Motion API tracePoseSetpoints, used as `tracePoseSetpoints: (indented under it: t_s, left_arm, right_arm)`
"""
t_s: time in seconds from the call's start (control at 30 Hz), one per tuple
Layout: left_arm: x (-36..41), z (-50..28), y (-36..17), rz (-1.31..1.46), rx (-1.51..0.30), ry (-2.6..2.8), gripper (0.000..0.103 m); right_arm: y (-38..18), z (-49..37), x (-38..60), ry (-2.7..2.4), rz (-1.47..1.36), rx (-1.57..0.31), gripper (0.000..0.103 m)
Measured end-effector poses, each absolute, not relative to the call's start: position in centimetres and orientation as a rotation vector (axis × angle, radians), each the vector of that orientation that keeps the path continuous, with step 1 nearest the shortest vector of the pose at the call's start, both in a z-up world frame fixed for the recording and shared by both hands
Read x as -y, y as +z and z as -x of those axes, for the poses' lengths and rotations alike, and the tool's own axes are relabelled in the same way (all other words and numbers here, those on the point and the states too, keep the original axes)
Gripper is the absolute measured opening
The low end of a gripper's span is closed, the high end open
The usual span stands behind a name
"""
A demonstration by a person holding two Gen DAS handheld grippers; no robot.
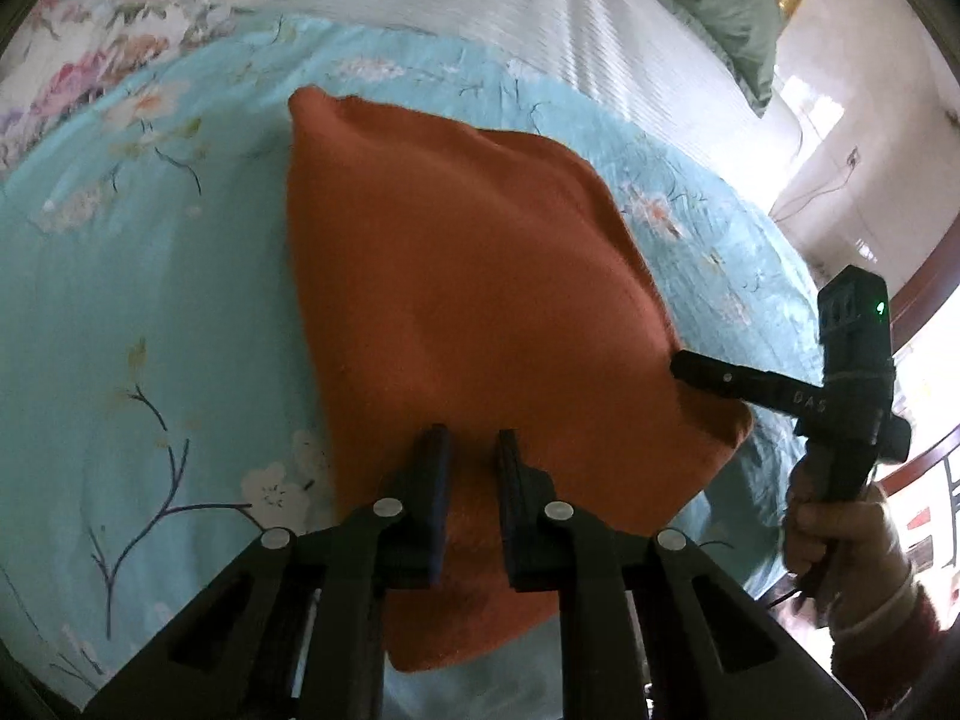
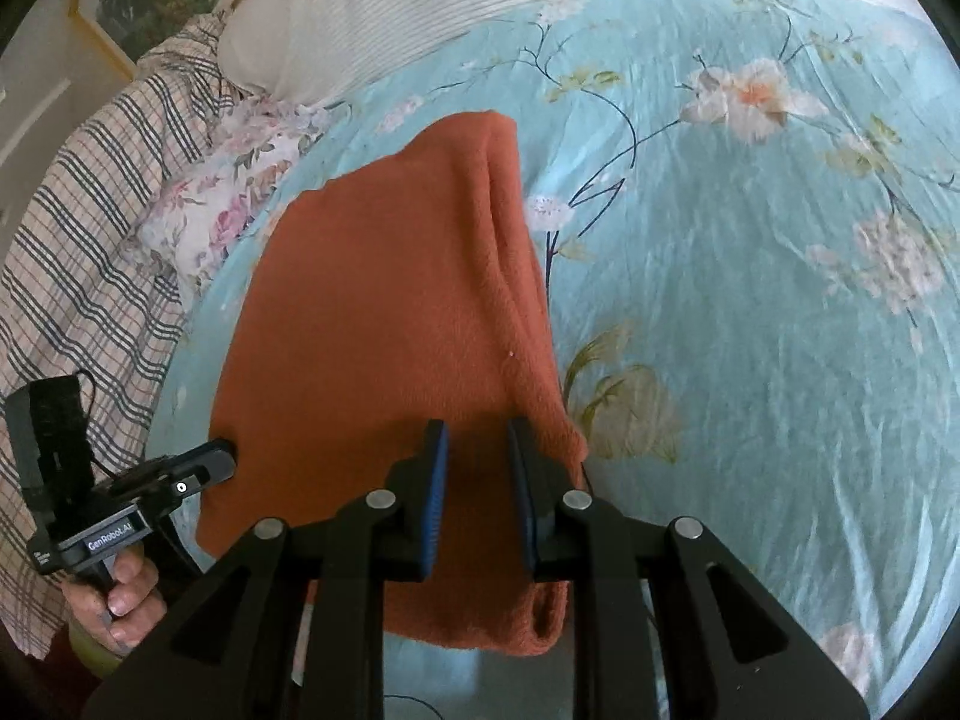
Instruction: Fold small clothes
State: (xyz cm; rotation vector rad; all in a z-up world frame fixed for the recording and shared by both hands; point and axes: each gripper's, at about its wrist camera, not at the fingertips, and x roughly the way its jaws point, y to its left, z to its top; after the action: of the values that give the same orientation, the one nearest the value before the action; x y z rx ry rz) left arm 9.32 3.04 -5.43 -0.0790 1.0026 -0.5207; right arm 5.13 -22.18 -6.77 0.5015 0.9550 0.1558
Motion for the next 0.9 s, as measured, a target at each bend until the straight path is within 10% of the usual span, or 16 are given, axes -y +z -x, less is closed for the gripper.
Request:
tracePoseSetpoints:
  t_s: [0.33,0.47,0.7,0.9]
  left_arm:
    - [-2.6,-6.8,-4.4,0.002,-0.957,-0.433,0.018]
    - [-3.5,-4.8,-4.4,0.022,-0.963,-0.435,0.042]
    - [-5.1,-3.0,-5.0,0.011,-0.997,-0.376,0.046]
    - [-6.6,-1.0,-3.3,0.007,-0.950,-0.279,0.078]
  right_arm:
    - [-4.5,-2.6,21.1,0.139,-0.456,-0.953,0.035]
    - [-5.4,-1.5,20.9,0.134,-0.460,-0.982,0.036]
    - [-3.2,1.0,20.2,0.122,-0.456,-0.921,0.037]
    - [-1.2,3.3,18.2,0.095,-0.359,-0.879,0.067]
